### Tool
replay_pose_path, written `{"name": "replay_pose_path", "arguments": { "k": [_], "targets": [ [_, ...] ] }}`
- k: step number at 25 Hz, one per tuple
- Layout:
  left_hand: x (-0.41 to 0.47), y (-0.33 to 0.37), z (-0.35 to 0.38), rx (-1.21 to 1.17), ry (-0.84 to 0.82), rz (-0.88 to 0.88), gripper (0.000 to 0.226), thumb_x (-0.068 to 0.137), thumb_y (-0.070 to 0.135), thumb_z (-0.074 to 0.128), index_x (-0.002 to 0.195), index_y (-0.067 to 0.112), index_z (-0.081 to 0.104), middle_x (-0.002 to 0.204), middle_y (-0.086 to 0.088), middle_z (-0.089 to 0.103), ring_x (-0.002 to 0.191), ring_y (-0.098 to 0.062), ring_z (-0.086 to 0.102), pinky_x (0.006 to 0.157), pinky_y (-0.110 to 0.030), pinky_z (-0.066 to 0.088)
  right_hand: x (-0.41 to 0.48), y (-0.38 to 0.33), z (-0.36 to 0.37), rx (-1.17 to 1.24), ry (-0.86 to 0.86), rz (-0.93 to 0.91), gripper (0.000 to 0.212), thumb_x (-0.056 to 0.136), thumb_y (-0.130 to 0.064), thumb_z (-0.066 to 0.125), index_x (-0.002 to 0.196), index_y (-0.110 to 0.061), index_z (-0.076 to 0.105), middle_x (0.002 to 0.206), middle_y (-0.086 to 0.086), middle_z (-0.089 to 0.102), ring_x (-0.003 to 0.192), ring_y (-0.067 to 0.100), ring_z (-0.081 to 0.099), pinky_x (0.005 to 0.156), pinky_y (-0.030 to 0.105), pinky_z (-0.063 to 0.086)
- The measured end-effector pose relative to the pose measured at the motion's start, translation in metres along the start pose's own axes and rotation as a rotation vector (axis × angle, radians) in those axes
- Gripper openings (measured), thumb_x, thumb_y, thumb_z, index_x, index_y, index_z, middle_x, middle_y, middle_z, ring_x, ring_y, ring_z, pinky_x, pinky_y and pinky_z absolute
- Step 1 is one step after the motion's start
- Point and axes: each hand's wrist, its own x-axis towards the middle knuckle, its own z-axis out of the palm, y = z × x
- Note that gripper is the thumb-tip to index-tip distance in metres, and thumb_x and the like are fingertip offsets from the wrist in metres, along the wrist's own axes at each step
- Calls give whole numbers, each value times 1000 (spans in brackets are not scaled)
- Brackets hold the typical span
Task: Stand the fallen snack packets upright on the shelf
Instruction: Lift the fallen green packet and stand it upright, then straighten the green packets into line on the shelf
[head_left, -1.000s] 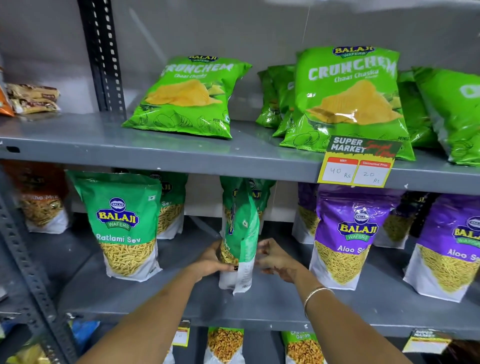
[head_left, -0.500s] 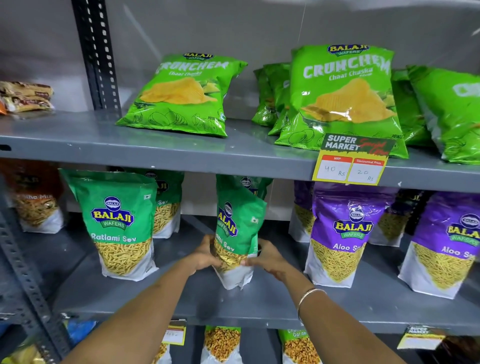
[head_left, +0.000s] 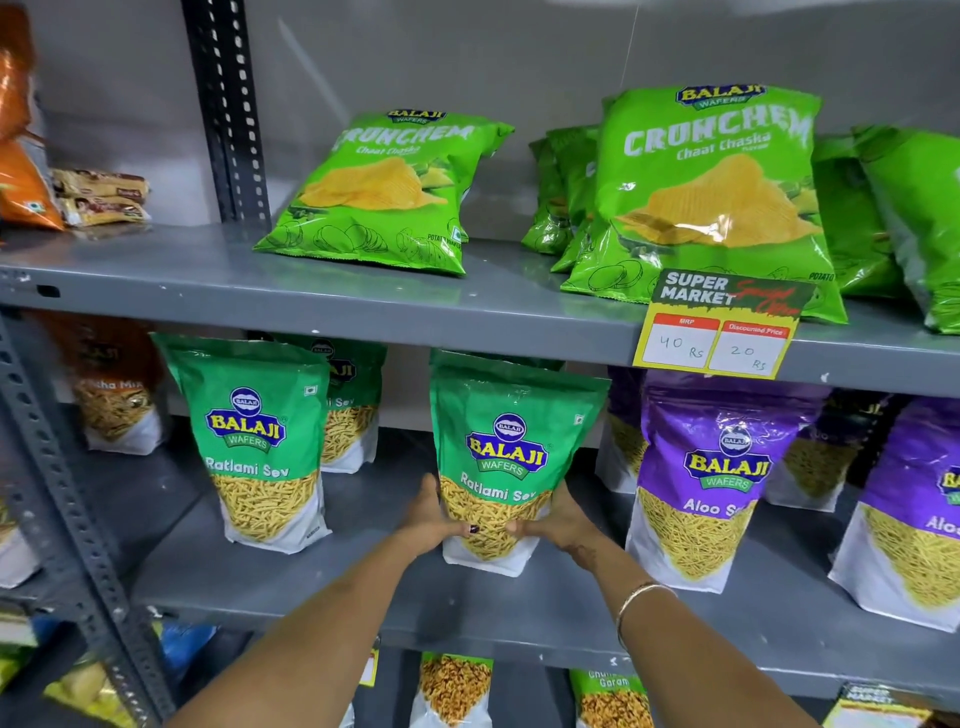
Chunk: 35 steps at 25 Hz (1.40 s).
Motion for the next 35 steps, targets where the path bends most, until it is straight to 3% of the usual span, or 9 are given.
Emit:
{"name": "replay_pose_path", "arguments": {
  "k": [4,8,11,14,17,19,22,30,35],
  "targets": [
    [-4,0,3,-31,30,-19,50,77,10,69,102,14,26,134,-16,51,124,-30,48,92,-34,41,10,5,0,-89,-3,57,106,40,-17,89,132,-7,38,126,11,60,116,26,57,101,44,47],
    [-13,-5,-6,70,-44,-101,35,79,23,69,91,13,37,108,-10,55,102,-24,55,77,-28,38,5,-21,-11,-415,-203,521,47,71,-23,76,109,-4,55,59,8,65,38,19,62,41,25,52],
    [-21,-27,-38,147,-59,-236,37,84,37,61,63,16,39,67,-3,45,59,-13,44,54,-24,33,2,-47,1,-445,-453,838,39,82,-20,63,103,12,55,68,26,71,64,34,73,76,42,59],
    [-37,-61,-90,-27,-33,-486,32,86,39,57,92,8,50,77,-8,53,67,-21,52,69,-31,44,14,-57,54,-463,-355,653,17,87,-13,56,81,0,66,76,15,73,91,29,72,82,39,57],
    [-44,-107,-147,-117,6,-634,56,89,34,54,131,-1,44,116,-20,55,109,-30,56,94,-37,44,21,-62,134,-581,-462,592,28,90,-30,55,72,-8,55,53,5,64,45,15,65,53,34,57],
    [-34,-135,-181,-179,163,-502,68,83,24,65,138,0,35,134,-19,47,118,-31,50,98,-40,43,25,-61,180,-620,-325,388,24,85,-33,62,95,-13,54,88,5,62,73,17,67,59,27,54],
    [-14,-156,-213,-106,223,-244,78,73,6,74,137,2,30,134,-9,45,120,-22,45,88,-28,38,33,-49,235,-359,-181,235,78,79,-20,70,143,-8,25,148,6,34,137,24,37,102,29,38],
    [11,-180,-218,-241,94,-76,59,67,-7,74,111,11,40,131,-19,54,111,-27,54,99,-45,47,21,-41,290,2,32,112,63,76,11,65,132,2,40,135,18,52,113,23,52,83,23,49],
    [-21,-172,-219,-51,59,-57,62,67,11,79,116,7,41,128,-13,58,116,-26,55,92,-32,44,2,-36,287,-89,86,170,69,73,1,73,133,-1,39,135,13,53,118,27,54,89,33,49]
  ]
}}
